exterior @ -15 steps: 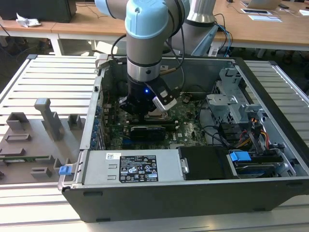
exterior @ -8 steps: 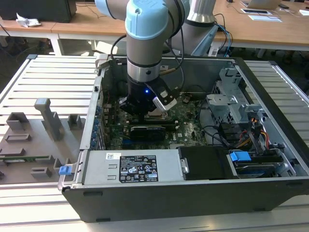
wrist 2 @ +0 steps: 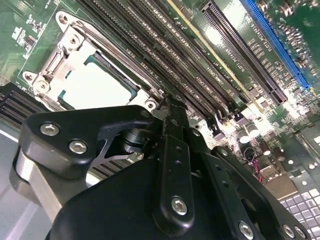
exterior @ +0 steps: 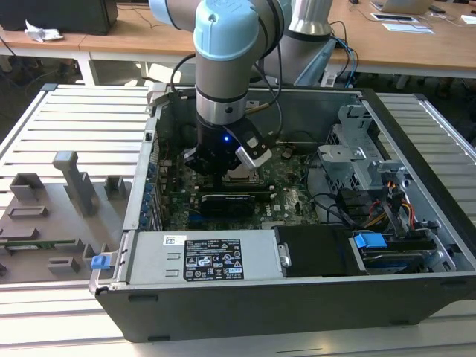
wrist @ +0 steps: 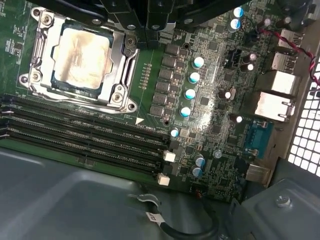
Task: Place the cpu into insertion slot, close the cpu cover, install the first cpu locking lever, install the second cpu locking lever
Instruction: 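Install the second cpu locking lever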
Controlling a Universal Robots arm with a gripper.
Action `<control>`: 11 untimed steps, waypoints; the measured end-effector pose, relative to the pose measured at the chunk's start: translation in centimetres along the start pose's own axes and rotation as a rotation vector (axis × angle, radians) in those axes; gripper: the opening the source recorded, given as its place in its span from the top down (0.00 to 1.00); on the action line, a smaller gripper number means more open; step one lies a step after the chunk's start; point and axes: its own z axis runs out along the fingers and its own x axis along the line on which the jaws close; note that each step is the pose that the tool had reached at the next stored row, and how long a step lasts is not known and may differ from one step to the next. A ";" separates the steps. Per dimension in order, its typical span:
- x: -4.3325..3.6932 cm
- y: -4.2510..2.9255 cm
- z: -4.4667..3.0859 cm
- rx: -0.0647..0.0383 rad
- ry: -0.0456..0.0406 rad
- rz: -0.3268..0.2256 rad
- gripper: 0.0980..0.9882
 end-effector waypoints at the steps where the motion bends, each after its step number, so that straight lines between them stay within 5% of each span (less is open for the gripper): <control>1: -0.01 0.02 0.02 0.000 0.0002 -0.001 0.99; 6: -0.01 0.07 -0.35 -0.001 0.0001 -0.003 0.99; 11: -0.04 0.23 -2.04 0.001 0.0005 -0.004 0.99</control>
